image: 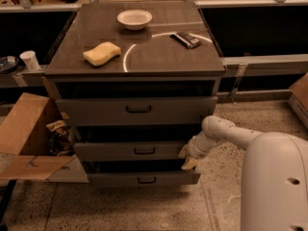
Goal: Close middle drawer
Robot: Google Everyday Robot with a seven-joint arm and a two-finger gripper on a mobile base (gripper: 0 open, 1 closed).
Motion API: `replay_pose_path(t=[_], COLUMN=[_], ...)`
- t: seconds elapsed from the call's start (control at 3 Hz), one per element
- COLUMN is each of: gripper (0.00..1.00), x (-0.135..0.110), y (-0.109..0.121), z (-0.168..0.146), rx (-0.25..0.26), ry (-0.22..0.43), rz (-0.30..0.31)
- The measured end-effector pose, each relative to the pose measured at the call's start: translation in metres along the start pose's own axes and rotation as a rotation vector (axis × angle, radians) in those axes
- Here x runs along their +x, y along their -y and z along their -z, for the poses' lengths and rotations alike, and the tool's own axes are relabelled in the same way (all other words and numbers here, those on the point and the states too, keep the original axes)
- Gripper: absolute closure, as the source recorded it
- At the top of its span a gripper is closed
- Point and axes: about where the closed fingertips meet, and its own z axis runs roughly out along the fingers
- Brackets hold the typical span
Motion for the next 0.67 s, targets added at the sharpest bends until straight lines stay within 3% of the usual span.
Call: replay_pose_path(t=[0.33, 0.67], gripper=[0.37, 0.14], x=[0.0, 0.004], y=[-0.001, 0.013], z=[0.0, 0.005], rx=[0.0, 0.036], ry=[0.0, 0.005], rz=[0.0, 0.003])
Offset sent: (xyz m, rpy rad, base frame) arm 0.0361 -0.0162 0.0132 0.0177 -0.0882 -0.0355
